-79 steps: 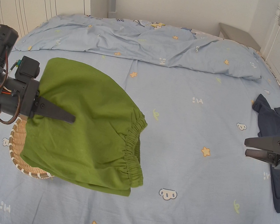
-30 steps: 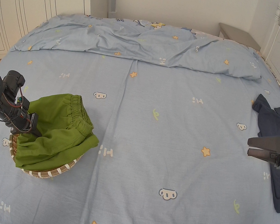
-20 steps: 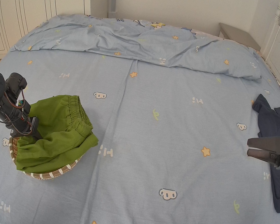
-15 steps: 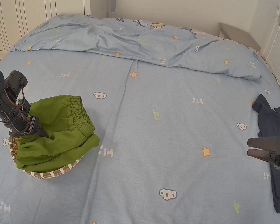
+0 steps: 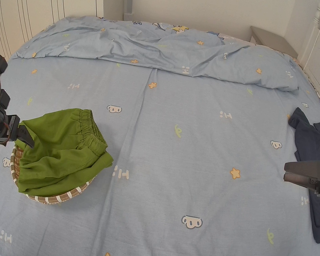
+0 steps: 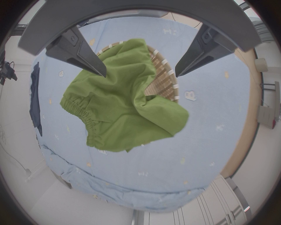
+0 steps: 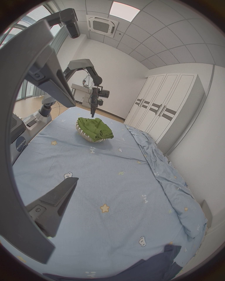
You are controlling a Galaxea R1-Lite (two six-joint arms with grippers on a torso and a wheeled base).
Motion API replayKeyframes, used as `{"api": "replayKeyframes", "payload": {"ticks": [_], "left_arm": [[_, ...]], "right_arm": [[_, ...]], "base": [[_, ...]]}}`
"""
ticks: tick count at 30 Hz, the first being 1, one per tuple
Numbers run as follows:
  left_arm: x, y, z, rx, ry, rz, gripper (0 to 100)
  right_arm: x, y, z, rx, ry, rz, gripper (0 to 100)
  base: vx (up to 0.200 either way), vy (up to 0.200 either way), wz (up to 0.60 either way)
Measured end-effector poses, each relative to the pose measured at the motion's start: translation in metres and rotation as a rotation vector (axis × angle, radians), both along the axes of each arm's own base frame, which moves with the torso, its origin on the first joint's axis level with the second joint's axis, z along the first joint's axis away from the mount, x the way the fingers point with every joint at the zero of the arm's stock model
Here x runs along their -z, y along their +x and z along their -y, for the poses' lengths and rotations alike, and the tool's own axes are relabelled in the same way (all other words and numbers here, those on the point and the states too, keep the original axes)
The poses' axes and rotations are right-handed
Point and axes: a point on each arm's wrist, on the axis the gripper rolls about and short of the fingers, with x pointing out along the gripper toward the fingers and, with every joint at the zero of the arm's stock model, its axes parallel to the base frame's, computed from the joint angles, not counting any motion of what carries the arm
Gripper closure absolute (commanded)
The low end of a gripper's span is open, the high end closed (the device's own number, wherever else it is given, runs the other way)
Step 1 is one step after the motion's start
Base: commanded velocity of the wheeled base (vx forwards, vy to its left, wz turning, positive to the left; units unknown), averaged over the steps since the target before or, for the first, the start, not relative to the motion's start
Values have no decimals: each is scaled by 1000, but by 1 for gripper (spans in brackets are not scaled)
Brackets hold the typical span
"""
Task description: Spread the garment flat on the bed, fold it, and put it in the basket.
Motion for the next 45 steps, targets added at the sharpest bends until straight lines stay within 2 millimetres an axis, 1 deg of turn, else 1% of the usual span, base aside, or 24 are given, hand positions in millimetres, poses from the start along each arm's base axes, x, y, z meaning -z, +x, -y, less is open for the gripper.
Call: {"api": "replayKeyframes", "payload": {"ticks": [2, 5, 9, 11, 13, 16, 19, 22, 24, 27, 30, 34, 39, 42, 45], "left_arm": [[-10, -14, 2, -13, 23, 34, 0], [-25, -40, 9, -22, 35, 102, 0], [-39, -83, 22, -12, 16, 207, 0], [-40, -108, 27, 0, 2, 252, 0], [-38, -134, 29, 8, -11, 295, 0], [-30, -169, 29, 12, -31, 345, 0], [-15, -204, 28, 3, -48, 395, 0], [8, -237, 25, -28, -57, 442, 0], [24, -255, 25, -50, -62, 472, 0], [51, -278, 25, -71, -74, 521, 0], [81, -292, 27, -71, -88, 562, 0], [109, -293, 28, -59, -94, 628, 0], [121, -286, 27, -8, -53, 836, 0], [129, -280, 26, 15, 22, 934, 0], [137, -276, 25, 25, 96, 981, 0]], "right_arm": [[0, -7, 1, 0, 0, 12, 0], [-1, -26, 5, 1, 2, 51, 0], [4, -63, 11, 2, 3, 119, 0], [8, -81, 15, 3, 6, 154, 0], [14, -105, 19, 7, 12, 199, 0], [25, -133, 24, 12, 18, 242, 0], [39, -164, 29, 16, 23, 272, 0], [54, -190, 33, 17, 26, 293, 0], [64, -202, 35, 21, 27, 306, 0], [77, -216, 38, 33, 25, 320, 0], [90, -224, 40, 50, 20, 326, 0], [104, -229, 41, 93, 1, 328, 0], [123, -225, 42, 218, -88, 333, 0], [133, -221, 44, 368, -186, 336, 0], [141, -218, 46, 533, -295, 344, 0]], "base": [[0, 0, 0], [0, 0, 0], [0, 0, 0], [0, 0, 0], [0, 0, 0], [0, 0, 0], [0, 0, 0], [0, 0, 0], [0, 0, 0], [0, 0, 0], [0, 0, 0], [0, 0, 0], [0, 0, 0], [0, 0, 0], [0, 0, 0]]}}
